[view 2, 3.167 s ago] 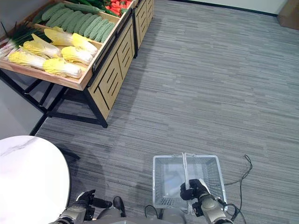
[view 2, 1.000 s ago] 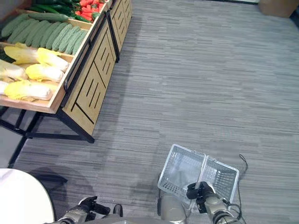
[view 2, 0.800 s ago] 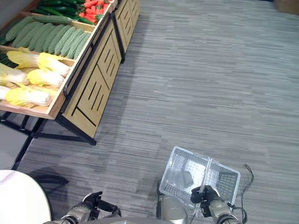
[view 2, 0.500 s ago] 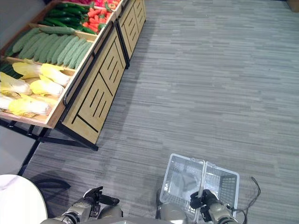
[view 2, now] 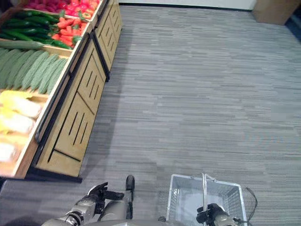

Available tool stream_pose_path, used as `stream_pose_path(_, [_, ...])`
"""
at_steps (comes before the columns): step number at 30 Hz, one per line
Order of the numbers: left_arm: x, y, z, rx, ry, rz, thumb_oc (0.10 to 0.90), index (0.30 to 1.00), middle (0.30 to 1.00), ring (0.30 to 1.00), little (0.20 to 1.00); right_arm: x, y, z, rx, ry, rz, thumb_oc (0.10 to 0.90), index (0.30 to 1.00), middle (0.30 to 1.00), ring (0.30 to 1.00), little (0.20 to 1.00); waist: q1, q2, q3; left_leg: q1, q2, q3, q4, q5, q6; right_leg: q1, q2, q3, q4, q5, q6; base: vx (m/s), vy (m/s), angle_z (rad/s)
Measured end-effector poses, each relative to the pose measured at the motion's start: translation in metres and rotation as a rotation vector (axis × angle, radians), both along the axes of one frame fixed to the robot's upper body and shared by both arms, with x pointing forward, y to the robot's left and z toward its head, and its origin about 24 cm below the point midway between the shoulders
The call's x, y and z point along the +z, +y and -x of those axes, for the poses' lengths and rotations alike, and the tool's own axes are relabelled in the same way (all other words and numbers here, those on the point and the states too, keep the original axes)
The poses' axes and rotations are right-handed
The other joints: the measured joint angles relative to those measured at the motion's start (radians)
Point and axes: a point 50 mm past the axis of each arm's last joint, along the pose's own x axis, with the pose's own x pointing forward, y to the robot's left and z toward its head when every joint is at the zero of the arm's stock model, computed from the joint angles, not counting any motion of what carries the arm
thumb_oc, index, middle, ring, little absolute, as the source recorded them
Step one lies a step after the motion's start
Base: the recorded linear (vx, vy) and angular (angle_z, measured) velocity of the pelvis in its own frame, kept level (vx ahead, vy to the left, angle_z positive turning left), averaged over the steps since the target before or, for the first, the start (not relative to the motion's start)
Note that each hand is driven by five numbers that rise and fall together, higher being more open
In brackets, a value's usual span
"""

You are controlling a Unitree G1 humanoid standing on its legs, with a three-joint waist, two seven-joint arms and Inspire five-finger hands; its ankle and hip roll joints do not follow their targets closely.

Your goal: Get the vegetables into the basket

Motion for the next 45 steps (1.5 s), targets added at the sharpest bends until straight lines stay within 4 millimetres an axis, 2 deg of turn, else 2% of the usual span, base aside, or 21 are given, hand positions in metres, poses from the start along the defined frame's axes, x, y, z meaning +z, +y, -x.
stream_pose_path(1, [0.000, 0.004, 0.002, -0.003, 0.017, -0.014, 0.900, 1.000, 1.000, 1.000, 1.000, 0.000, 0.008, -0.006, 0.009, -0.029, -0.027, 0.400, 0.300, 0.300, 0.300, 0.300, -0.004, -0.009, -0.006, 0.036, -0.048, 0.018, 0.000, -0.046, 0.030, -0.023, -0.077, -0.009, 0.051, -0.011, 0.026, 0.20, 0.212, -0.21])
stream_pose_path(3, [0.001, 0.009, 0.002, -0.003, 0.017, -0.031, 0.900, 1.000, 1.000, 1.000, 1.000, -0.001, 0.014, -0.008, 0.012, -0.037, -0.041, 0.400, 0.300, 0.300, 0.300, 0.300, 0.005, -0.010, -0.008, 0.057, -0.080, 0.022, 0.000, -0.065, 0.035, -0.045, -0.121, -0.010, 0.089, -0.009, 0.042, 0.16, 0.183, 0.02])
stream_pose_path(4, [0.002, 0.016, 0.003, 0.000, 0.021, -0.049, 0.900, 1.000, 1.000, 1.000, 1.000, -0.001, 0.016, -0.012, 0.012, -0.045, -0.043, 0.400, 0.300, 0.300, 0.300, 0.300, 0.017, -0.016, -0.010, 0.066, -0.097, 0.027, 0.001, -0.104, 0.046, -0.077, -0.137, -0.004, 0.135, 0.039, 0.066, 0.12, 0.163, -0.01])
stream_pose_path(7, [0.000, 0.028, 0.019, 0.011, 0.069, -0.087, 0.900, 1.000, 1.000, 1.000, 1.000, 0.003, 0.018, -0.025, 0.027, -0.088, -0.044, 0.400, 0.300, 0.300, 0.300, 0.300, 0.023, -0.008, -0.011, 0.104, -0.111, 0.030, 0.000, -0.131, 0.077, -0.191, -0.150, 0.012, 0.401, 0.058, 0.085, 0.13, 0.165, -0.06])
stream_pose_path(10, [-0.002, 0.032, 0.030, 0.012, 0.103, -0.101, 0.900, 1.000, 1.000, 1.000, 1.000, 0.005, 0.018, -0.029, 0.031, -0.105, -0.047, 0.400, 0.300, 0.300, 0.300, 0.300, 0.024, -0.004, -0.010, 0.131, -0.119, 0.010, 0.000, -0.155, 0.109, -0.252, -0.154, 0.001, 0.481, 0.032, 0.078, 0.20, 0.097, 0.11])
stream_pose_path(13, [-0.004, 0.027, 0.032, -0.006, 0.122, -0.095, 0.900, 1.000, 1.000, 1.000, 1.000, 0.011, 0.020, -0.044, 0.050, -0.173, -0.052, 0.400, 0.300, 0.300, 0.300, 0.300, -0.011, 0.021, 0.009, 0.142, -0.108, -0.036, 0.001, -0.169, 0.111, -0.330, -0.125, -0.017, 0.231, 0.027, 0.062, 0.30, 0.014, 0.38])
stream_pose_path(15, [-0.006, 0.017, 0.031, -0.009, 0.131, -0.074, 0.900, 1.000, 1.000, 1.000, 1.000, 0.015, 0.024, -0.055, 0.060, -0.211, -0.064, 0.400, 0.300, 0.300, 0.300, 0.300, -0.039, 0.042, 0.036, 0.186, -0.090, -0.071, 0.000, -0.192, 0.095, -0.355, -0.085, 0.004, -0.070, 0.175, 0.057, 0.35, -0.035, 0.49])
stream_pose_path(17, [-0.006, 0.017, 0.027, -0.021, 0.127, -0.079, 0.900, 1.000, 1.000, 1.000, 1.000, 0.017, 0.028, -0.061, 0.062, -0.232, -0.074, 0.400, 0.300, 0.300, 0.300, 0.300, -0.044, 0.023, 0.057, 0.233, -0.092, -0.092, 0.000, -0.219, 0.085, -0.384, -0.086, 0.004, -0.207, 0.290, 0.060, 0.34, -0.051, 0.51])
stream_pose_path(19, [-0.005, 0.021, 0.030, -0.002, 0.127, -0.086, 0.900, 1.000, 1.000, 1.000, 1.000, 0.019, 0.029, -0.065, 0.030, -0.254, -0.093, 0.400, 0.300, 0.300, 0.300, 0.300, -0.063, -0.002, 0.070, 0.285, -0.085, -0.147, 0.001, -0.257, 0.052, -0.415, -0.092, -0.021, -0.244, 0.356, 0.063, 0.29, -0.058, 0.70])
stream_pose_path(21, [-0.007, 0.027, 0.043, 0.017, 0.154, -0.096, 0.900, 1.000, 1.000, 1.000, 1.000, 0.014, 0.034, -0.057, 0.001, -0.236, -0.121, 0.400, 0.300, 0.300, 0.300, 0.300, -0.065, -0.032, 0.058, 0.338, -0.067, -0.188, -0.005, -0.315, -0.005, -0.404, -0.081, -0.054, -0.207, 0.322, 0.066, 0.26, -0.092, 0.62])
stream_pose_path(23, [-0.009, 0.021, 0.047, 0.008, 0.167, -0.084, 0.900, 1.000, 1.000, 1.000, 1.000, 0.014, 0.030, -0.054, -0.008, -0.229, -0.116, 0.400, 0.300, 0.300, 0.300, 0.300, -0.077, 0.021, 0.053, 0.366, 0.015, -0.212, 0.000, -0.356, -0.040, -0.387, -0.016, -0.070, -0.153, 0.364, 0.044, 0.19, -0.092, 0.68])
stream_pose_path(24, [-0.009, 0.022, 0.045, 0.000, 0.168, -0.088, 0.900, 1.000, 1.000, 1.000, 1.000, 0.014, 0.028, -0.054, -0.012, -0.218, -0.110, 0.400, 0.300, 0.300, 0.300, 0.300, -0.087, 0.029, 0.057, 0.370, 0.032, -0.208, 0.015, -0.339, -0.055, -0.370, 0.007, -0.062, -0.140, 0.380, 0.007, 0.20, -0.133, 0.86])
stream_pose_path(25, [-0.008, 0.021, 0.041, -0.014, 0.160, -0.088, 0.900, 1.000, 1.000, 1.000, 1.000, 0.013, 0.026, -0.052, -0.015, -0.209, -0.107, 0.400, 0.300, 0.300, 0.300, 0.300, -0.092, 0.031, 0.058, 0.381, 0.047, -0.194, 0.030, -0.316, -0.065, -0.345, 0.025, -0.066, -0.131, 0.385, -0.066, 0.21, -0.159, 0.60])
stream_pose_path(26, [-0.008, 0.021, 0.040, -0.022, 0.156, -0.089, 0.900, 1.000, 1.000, 1.000, 1.000, 0.014, 0.023, -0.052, -0.014, -0.200, -0.097, 0.400, 0.300, 0.300, 0.300, 0.300, -0.087, 0.033, 0.058, 0.388, 0.061, -0.193, 0.045, -0.296, -0.077, -0.328, 0.036, -0.071, -0.121, 0.382, -0.082, 0.22, -0.182, 0.39])
stream_pose_path(32, [0.001, 0.011, 0.002, -0.075, 0.048, -0.045, 0.900, 1.000, 1.000, 1.000, 1.000, 0.018, -0.002, -0.047, -0.018, -0.177, -0.040, 0.400, 0.300, 0.300, 0.300, 0.300, -0.127, 0.041, 0.060, 0.339, 0.114, -0.257, 0.158, -0.212, -0.211, -0.256, 0.058, -0.162, -0.108, 0.293, -0.129, 0.17, -0.183, 0.43])
stream_pose_path(35, [0.002, 0.006, -0.003, -0.079, 0.041, -0.036, 0.900, 1.000, 1.000, 1.000, 1.000, 0.017, 0.000, -0.045, -0.012, -0.175, -0.048, 0.400, 0.300, 0.300, 0.300, 0.300, -0.125, 0.040, 0.062, 0.279, 0.108, -0.290, 0.274, -0.203, -0.233, -0.221, 0.051, -0.186, -0.128, 0.262, -0.132, 0.11, -0.158, 0.43])
stream_pose_path(37, [0.000, -0.003, -0.002, -0.083, 0.037, -0.012, 0.900, 1.000, 1.000, 1.000, 1.000, 0.012, -0.004, -0.029, -0.032, -0.125, -0.039, 0.400, 0.300, 0.300, 0.300, 0.300, -0.106, 0.015, 0.071, 0.207, 0.077, -0.245, 0.418, -0.212, -0.283, -0.175, 0.026, -0.209, -0.152, 0.264, -0.138, 0.04, -0.031, 0.56])
stream_pose_path(39, [-0.003, -0.005, 0.004, -0.082, 0.053, 0.000, 0.900, 1.000, 1.000, 1.000, 1.000, 0.013, -0.009, -0.028, -0.011, -0.119, -0.021, 0.400, 0.300, 0.300, 0.300, 0.300, -0.106, 0.017, 0.070, 0.183, 0.080, -0.154, 0.373, -0.246, -0.268, -0.152, 0.013, -0.230, -0.170, 0.264, -0.139, 0.07, 0.052, 0.32])
stream_pose_path(42, [0.000, -0.008, -0.006, -0.109, 0.028, -0.006, 0.900, 1.000, 1.000, 1.000, 1.000, 0.010, -0.011, -0.019, -0.016, -0.093, -0.011, 0.400, 0.300, 0.300, 0.300, 0.300, -0.119, 0.023, 0.064, 0.124, 0.162, 0.055, 0.084, -0.188, -0.254, -0.113, 0.016, -0.348, -0.223, 0.261, -0.136, 0.10, 0.134, 0.99])
stream_pose_path(44, [0.001, -0.010, -0.007, -0.126, 0.021, -0.007, 0.900, 1.000, 1.000, 1.000, 1.000, 0.011, -0.012, -0.019, -0.024, -0.095, -0.011, 0.400, 0.300, 0.300, 0.300, 0.300, -0.113, 0.032, 0.058, 0.065, 0.231, 0.173, 0.040, -0.126, -0.254, -0.116, 0.032, -0.381, -0.220, 0.244, -0.113, 0.14, 0.194, 0.45])
stream_pose_path(45, [0.001, -0.012, -0.008, -0.107, 0.012, 0.011, 0.900, 1.000, 1.000, 1.000, 1.000, 0.012, -0.011, -0.024, -0.002, -0.092, -0.003, 0.400, 0.300, 0.300, 0.300, 0.300, -0.093, 0.033, 0.057, 0.092, 0.234, 0.136, 0.083, -0.119, -0.240, -0.105, 0.035, -0.348, -0.207, 0.243, -0.107, 0.12, 0.210, -0.40])
